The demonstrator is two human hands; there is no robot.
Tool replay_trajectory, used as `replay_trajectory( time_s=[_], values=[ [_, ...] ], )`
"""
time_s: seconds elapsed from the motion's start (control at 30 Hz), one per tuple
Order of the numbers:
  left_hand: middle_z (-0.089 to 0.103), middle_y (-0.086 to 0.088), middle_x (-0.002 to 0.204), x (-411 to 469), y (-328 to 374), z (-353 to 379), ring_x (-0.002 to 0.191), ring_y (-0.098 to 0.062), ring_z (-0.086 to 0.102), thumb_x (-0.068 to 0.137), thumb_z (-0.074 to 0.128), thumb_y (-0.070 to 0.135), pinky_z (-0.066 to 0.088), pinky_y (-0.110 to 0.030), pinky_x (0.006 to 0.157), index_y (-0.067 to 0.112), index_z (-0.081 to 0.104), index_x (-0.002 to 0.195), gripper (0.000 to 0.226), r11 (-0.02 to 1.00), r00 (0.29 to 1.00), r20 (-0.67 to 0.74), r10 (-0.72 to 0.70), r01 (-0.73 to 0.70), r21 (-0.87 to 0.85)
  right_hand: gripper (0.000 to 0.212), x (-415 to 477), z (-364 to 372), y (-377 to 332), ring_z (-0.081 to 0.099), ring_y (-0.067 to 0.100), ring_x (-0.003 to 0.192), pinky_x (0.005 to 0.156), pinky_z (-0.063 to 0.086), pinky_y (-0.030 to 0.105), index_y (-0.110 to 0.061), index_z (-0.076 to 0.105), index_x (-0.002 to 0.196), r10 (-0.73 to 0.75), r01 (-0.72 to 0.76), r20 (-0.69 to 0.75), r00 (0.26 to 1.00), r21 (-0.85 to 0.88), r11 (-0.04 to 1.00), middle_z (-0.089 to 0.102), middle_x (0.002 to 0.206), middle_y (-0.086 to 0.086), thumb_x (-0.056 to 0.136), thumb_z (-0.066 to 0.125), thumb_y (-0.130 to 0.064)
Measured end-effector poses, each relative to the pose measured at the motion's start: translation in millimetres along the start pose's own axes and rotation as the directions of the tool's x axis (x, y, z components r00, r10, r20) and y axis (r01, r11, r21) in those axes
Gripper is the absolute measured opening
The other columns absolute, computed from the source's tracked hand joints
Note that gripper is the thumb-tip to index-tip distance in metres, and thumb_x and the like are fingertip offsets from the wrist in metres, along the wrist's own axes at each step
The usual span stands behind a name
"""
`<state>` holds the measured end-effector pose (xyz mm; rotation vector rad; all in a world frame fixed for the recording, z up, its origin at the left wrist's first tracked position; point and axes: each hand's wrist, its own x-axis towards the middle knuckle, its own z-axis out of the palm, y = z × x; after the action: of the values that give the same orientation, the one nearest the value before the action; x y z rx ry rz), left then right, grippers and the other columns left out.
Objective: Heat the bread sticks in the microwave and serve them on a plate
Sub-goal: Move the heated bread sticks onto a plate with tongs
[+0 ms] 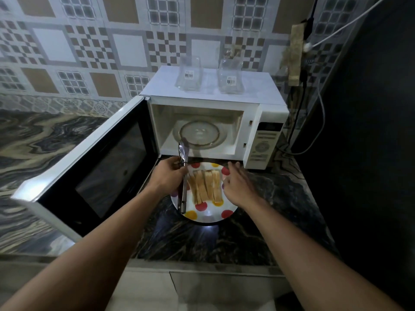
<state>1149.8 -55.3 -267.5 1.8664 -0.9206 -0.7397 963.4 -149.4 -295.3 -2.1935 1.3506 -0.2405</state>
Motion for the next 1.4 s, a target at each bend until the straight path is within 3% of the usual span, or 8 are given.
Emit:
replay_trajectory(
  time_s=[0.07, 0.2, 0.33, 0.47, 0.7, 0.9, 1.17, 1.4],
  values=[
    [0.076, -0.001, 0.085, 0, -8, 2, 0.08, -0.026, 0.075, 0.093, 0.067, 0.018, 0.062, -0.047, 0.074, 0.021, 0.071, 0.104, 0.012, 1.0, 0.999, -0.011, -0.031, 0.031, -0.007, 0.064, 8, 7, 8, -0.001, 0.028, 0.152, 0.123, 0.01, 0.044, -0.011, 0.008, 0.158, -0.009, 0.011, 0.026, 1.0, -0.071, 0.997, 0.0, 0.165, 0.015, 0.104, 0.04, -0.023],
    [0.068, 0.013, 0.079, 2, -21, 9, 0.075, -0.009, 0.067, 0.091, 0.069, 0.022, 0.048, -0.019, 0.062, 0.032, 0.067, 0.099, 0.013, 0.996, 0.994, -0.104, -0.041, 0.048, 0.073, 0.068, 22, 16, 23, 0.0, 0.031, 0.152, 0.123, 0.008, 0.043, -0.009, 0.007, 0.157, -0.023, 0.028, 0.028, 0.999, -0.193, 0.981, 0.002, 0.164, 0.018, 0.101, 0.044, -0.021],
    [0.071, 0.009, 0.098, 9, -49, 23, 0.087, -0.016, 0.065, 0.086, 0.069, 0.034, 0.05, -0.027, 0.077, 0.03, 0.072, 0.107, 0.022, 0.964, 0.972, -0.216, -0.09, 0.139, 0.227, 0.076, 30, 24, 41, -0.004, 0.028, 0.152, 0.123, 0.006, 0.04, -0.007, 0.002, 0.157, 0.015, 0.006, 0.087, 0.996, -0.242, 0.97, -0.003, 0.165, 0.014, 0.095, 0.046, -0.005],
    [0.074, -0.004, 0.092, 17, -72, 33, 0.08, -0.025, 0.069, 0.085, 0.069, 0.043, 0.058, -0.038, 0.078, 0.022, 0.074, 0.1, 0.027, 0.912, 0.956, -0.232, -0.182, 0.252, 0.324, 0.079, 41, 32, 53, -0.007, 0.025, 0.152, 0.123, 0.004, 0.037, -0.007, -0.001, 0.158, 0.023, 0.012, 0.139, 0.99, -0.249, 0.968, -0.007, 0.165, 0.011, 0.093, 0.043, 0.0],
    [0.075, -0.006, 0.097, 25, -85, 50, 0.076, -0.019, 0.06, 0.082, 0.078, 0.03, 0.042, -0.028, 0.07, 0.017, 0.077, 0.102, 0.023, 0.883, 0.964, -0.221, -0.149, 0.231, 0.409, 0.083, 48, 41, 64, -0.005, 0.026, 0.152, 0.123, 0.01, 0.041, -0.004, 0.002, 0.157, 0.011, 0.034, 0.167, 0.986, -0.264, 0.964, -0.006, 0.165, 0.012, 0.09, 0.05, 0.001],
    [0.075, -0.006, 0.09, 29, -89, 55, 0.075, -0.017, 0.062, 0.078, 0.084, 0.033, 0.041, -0.027, 0.07, 0.016, 0.077, 0.097, 0.026, 0.902, 0.968, -0.228, -0.105, 0.189, 0.388, 0.081, 47, 47, 72, 0.002, 0.027, 0.152, 0.121, 0.018, 0.044, -0.001, 0.004, 0.156, 0.004, 0.06, 0.201, 0.98, -0.308, 0.949, -0.002, 0.165, 0.012, 0.091, 0.052, -0.002],
    [0.076, -0.002, 0.081, 29, -100, 53, 0.088, -0.014, 0.07, 0.072, 0.09, 0.03, 0.039, -0.021, 0.083, 0.007, 0.068, 0.121, 0.059, 0.96, 0.948, -0.299, -0.107, 0.177, 0.218, 0.077, 46, 52, 74, -0.001, 0.024, 0.152, 0.122, 0.013, 0.036, -0.002, 0.002, 0.157, 0.018, 0.038, 0.195, 0.981, -0.28, 0.959, -0.011, 0.165, 0.01, 0.093, 0.046, 0.003],
    [0.065, 0.007, 0.072, 30, -100, 52, 0.082, -0.015, 0.068, 0.068, 0.092, 0.031, 0.051, -0.028, 0.078, 0.007, 0.07, 0.108, 0.052, 0.959, 0.928, -0.342, -0.151, 0.222, 0.178, 0.075, 47, 56, 74, -0.001, 0.024, 0.152, 0.121, 0.015, 0.037, -0.003, 0.004, 0.157, 0.024, 0.025, 0.173, 0.985, -0.276, 0.961, -0.011, 0.165, 0.008, 0.093, 0.043, 0.006]
  ],
)
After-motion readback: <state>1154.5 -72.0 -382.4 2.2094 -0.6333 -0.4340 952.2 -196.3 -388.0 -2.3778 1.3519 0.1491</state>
